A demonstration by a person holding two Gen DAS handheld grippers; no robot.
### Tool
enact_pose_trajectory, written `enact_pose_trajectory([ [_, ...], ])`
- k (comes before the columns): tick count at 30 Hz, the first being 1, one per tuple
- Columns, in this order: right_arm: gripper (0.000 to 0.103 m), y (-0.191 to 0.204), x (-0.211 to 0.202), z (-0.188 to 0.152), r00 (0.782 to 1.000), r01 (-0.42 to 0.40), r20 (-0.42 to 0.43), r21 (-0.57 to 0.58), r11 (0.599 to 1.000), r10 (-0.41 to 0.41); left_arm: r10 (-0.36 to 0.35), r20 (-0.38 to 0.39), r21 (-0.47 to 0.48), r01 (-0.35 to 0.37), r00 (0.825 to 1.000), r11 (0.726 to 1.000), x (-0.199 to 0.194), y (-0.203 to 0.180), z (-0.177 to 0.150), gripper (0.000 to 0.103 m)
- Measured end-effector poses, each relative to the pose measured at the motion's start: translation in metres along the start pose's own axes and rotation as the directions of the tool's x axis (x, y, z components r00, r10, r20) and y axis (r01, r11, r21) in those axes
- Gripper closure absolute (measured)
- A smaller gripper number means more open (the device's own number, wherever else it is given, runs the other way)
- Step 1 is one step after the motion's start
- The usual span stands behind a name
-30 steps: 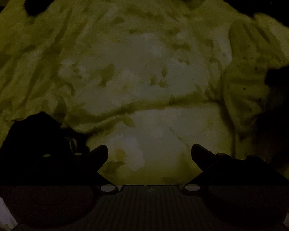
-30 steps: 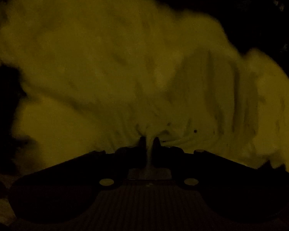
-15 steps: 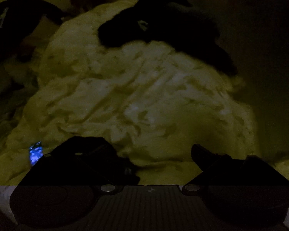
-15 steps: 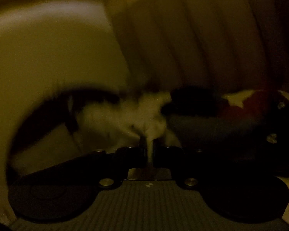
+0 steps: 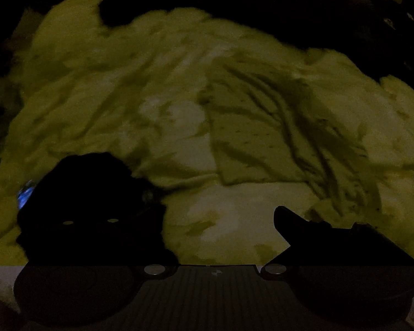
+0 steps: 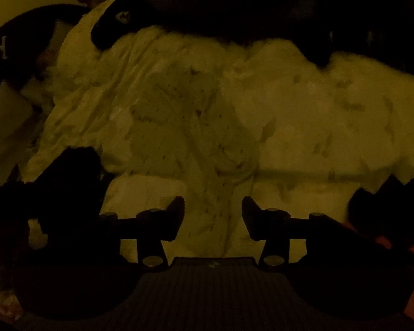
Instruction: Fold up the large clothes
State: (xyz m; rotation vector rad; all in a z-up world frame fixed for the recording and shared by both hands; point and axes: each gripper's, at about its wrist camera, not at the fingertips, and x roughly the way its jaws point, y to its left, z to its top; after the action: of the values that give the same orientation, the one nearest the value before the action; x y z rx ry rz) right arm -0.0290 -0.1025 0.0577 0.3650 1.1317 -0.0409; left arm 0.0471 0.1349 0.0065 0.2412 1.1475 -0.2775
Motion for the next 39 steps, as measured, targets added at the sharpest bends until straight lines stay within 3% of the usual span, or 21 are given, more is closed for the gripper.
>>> enact_pose_trajectory([
  [5,0.048,0.001,0.037,0.02,1.0,-0.006,0.001,-0.026,1.0,0.006,-0.05,-0.004,0.063,0.05,0.999,0.997,0.015,-0.021,0.017,0.0],
  [11,0.049,0.017,0.118,0.015,0.984,0.041,-0.165,-0.134,0.99,-0.063,-0.065,-0.053,0.092,0.069,0.996,0.993,0.033,-0.021,0.02,0.0],
  [12,0.054,0.018,0.132,0.011,0.978,0.049,-0.194,-0.146,0.988,-0.077,-0.057,-0.059,0.095,0.062,0.997,0.994,0.035,-0.018,0.02,0.0],
  [15,0.098,0.02,0.158,-0.002,0.959,0.089,-0.248,-0.197,0.976,-0.138,-0.03,-0.073,0.082,0.036,0.997,0.996,0.04,-0.004,0.021,0.0],
  [16,0.098,0.022,0.157,-0.004,0.96,0.089,-0.244,-0.203,0.975,-0.138,-0.024,-0.076,0.067,0.029,0.997,0.997,0.042,0.003,0.022,0.0],
  [18,0.098,0.034,0.134,-0.003,0.978,0.03,-0.198,-0.207,0.978,-0.072,-0.005,-0.073,0.036,0.008,0.997,0.999,0.042,0.016,0.023,0.0],
  [19,0.099,0.046,0.111,-0.002,0.986,-0.07,-0.161,-0.229,0.971,0.033,0.006,-0.068,0.023,-0.005,0.998,1.0,0.042,0.022,0.025,0.0],
  [20,0.099,0.058,0.088,-0.002,0.982,-0.167,-0.136,-0.266,0.949,0.134,0.024,-0.062,0.002,-0.024,0.998,1.0,0.042,0.03,0.026,0.0],
  [22,0.099,0.086,0.042,-0.009,0.948,-0.319,-0.15,-0.394,0.862,0.282,0.058,-0.058,-0.051,-0.061,0.997,0.997,0.043,0.047,0.032,0.0],
  [23,0.099,0.097,0.026,-0.018,0.932,-0.361,-0.187,-0.465,0.808,0.309,0.074,-0.056,-0.085,-0.079,0.996,0.993,0.043,0.057,0.035,0.0],
  [25,0.099,0.104,0.012,-0.039,0.911,-0.409,-0.294,-0.546,0.731,0.29,0.097,-0.056,-0.137,-0.104,0.994,0.985,0.043,0.073,0.042,0.0],
  [26,0.099,0.102,0.014,-0.049,0.887,-0.447,-0.371,-0.541,0.712,0.274,0.103,-0.056,-0.152,-0.111,0.993,0.982,0.044,0.078,0.045,0.0],
  [27,0.099,0.096,0.021,-0.059,0.86,-0.48,-0.438,-0.516,0.709,0.263,0.108,-0.058,-0.17,-0.117,0.992,0.979,0.045,0.084,0.049,0.0],
  [29,0.098,0.077,0.039,-0.075,0.824,-0.495,-0.51,-0.437,0.751,0.246,0.107,-0.061,-0.184,-0.117,0.992,0.976,0.048,0.09,0.056,0.0],
  [30,0.098,0.067,0.054,-0.08,0.795,-0.494,-0.564,-0.387,0.778,0.224,0.107,-0.06,-0.18,-0.116,0.992,0.977,0.05,0.09,0.061,0.0],
  [31,0.096,0.059,0.069,-0.085,0.788,-0.464,-0.588,-0.369,0.805,0.184,0.108,-0.056,-0.168,-0.116,0.993,0.979,0.052,0.09,0.066,0.0],
  [33,0.09,0.046,0.086,-0.088,0.861,-0.308,-0.505,-0.415,0.856,0.064,0.109,-0.045,-0.144,-0.114,0.993,0.983,0.058,0.086,0.077,0.0],
  [35,0.083,0.036,0.095,-0.076,0.906,-0.226,-0.42,-0.373,0.9,0.053,0.093,-0.033,-0.116,-0.096,0.995,0.989,0.066,0.079,0.089,0.0],
  [36,0.074,0.027,0.095,-0.065,0.93,-0.187,-0.363,-0.318,0.929,0.063,0.08,-0.031,-0.099,-0.083,0.996,0.992,0.071,0.075,0.097,0.0],
  [37,0.059,0.016,0.095,-0.049,0.95,-0.149,-0.304,-0.247,0.958,0.07,0.072,-0.029,-0.083,-0.074,0.997,0.994,0.076,0.071,0.106,0.0],
  [39,0.043,-0.003,0.099,-0.02,0.982,-0.069,-0.18,-0.1,0.993,0.05,0.058,-0.024,-0.06,-0.059,0.998,0.996,0.084,0.062,0.118,0.0],
])
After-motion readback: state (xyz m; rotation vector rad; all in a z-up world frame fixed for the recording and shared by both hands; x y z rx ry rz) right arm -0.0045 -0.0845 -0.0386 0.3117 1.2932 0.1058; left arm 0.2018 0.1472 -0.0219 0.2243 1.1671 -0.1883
